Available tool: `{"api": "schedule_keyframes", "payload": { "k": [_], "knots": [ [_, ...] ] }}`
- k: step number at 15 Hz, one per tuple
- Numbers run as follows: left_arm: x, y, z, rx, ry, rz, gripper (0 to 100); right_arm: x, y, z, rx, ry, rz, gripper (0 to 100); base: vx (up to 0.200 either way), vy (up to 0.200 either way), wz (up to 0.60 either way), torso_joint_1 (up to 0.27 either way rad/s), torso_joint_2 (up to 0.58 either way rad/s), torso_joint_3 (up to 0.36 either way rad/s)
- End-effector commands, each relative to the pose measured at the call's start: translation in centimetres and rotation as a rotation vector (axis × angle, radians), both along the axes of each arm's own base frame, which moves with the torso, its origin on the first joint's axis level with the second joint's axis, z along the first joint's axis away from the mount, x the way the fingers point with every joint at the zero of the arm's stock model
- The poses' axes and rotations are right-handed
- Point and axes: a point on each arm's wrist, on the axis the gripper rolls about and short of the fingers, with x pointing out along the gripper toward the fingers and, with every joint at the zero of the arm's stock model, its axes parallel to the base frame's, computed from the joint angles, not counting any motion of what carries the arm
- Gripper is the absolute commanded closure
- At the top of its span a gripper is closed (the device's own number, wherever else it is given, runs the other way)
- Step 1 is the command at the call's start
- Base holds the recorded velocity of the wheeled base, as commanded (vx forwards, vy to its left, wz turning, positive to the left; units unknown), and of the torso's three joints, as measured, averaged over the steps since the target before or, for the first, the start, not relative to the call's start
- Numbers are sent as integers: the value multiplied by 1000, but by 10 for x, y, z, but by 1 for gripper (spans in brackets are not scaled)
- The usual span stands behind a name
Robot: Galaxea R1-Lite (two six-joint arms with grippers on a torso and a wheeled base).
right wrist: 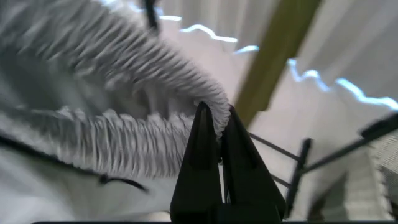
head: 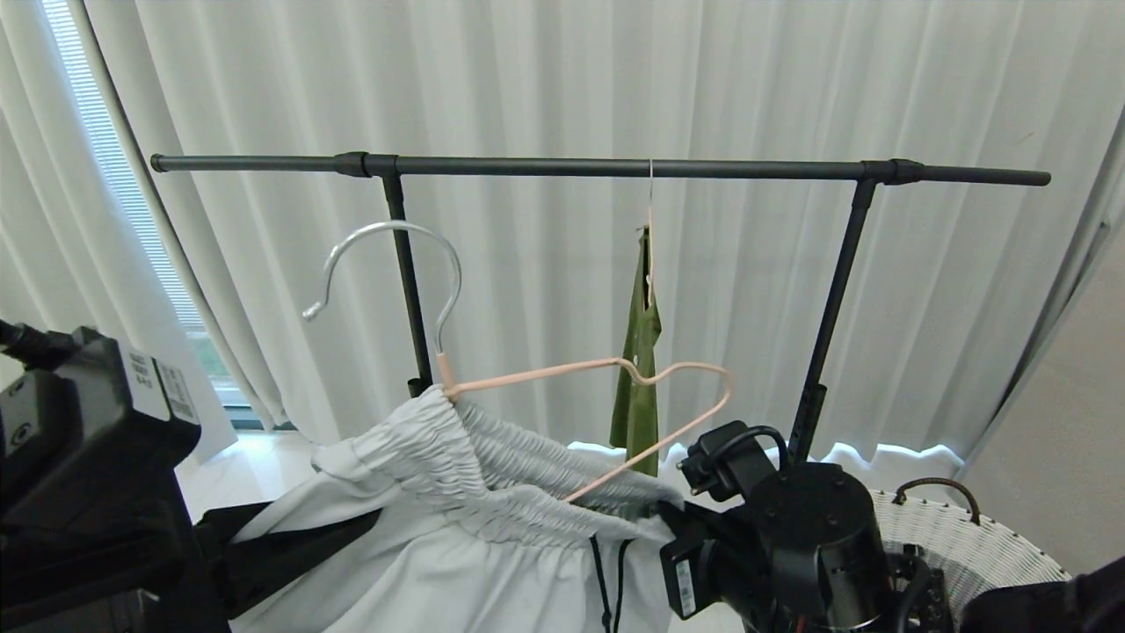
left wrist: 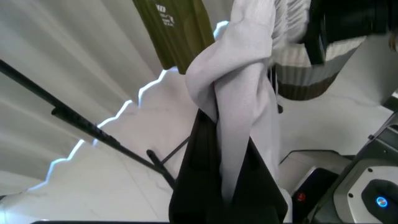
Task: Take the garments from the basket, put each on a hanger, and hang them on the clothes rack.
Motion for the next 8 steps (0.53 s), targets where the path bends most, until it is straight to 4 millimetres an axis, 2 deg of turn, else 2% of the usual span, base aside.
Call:
{"api": "schedule_keyframes", "payload": {
  "k": [1,4,5,8],
  "knots": [
    [-4,5,-6,5,3,3,100,14,-17,5,-5,-14,-64,100,0,0,0,0,0,0],
    [-11,12,-22,35,26,2,100,31,-33,10,-11,-36,-131,100,0,0,0,0,0,0],
    [-12,13,-25,44,26,0,100,32,-35,11,-10,-37,-137,100,0,0,0,0,0,0],
    [-15,20,-48,169,34,6,100,33,-39,14,-1,-44,-147,100,0,0,0,0,0,0]
  ]
}}
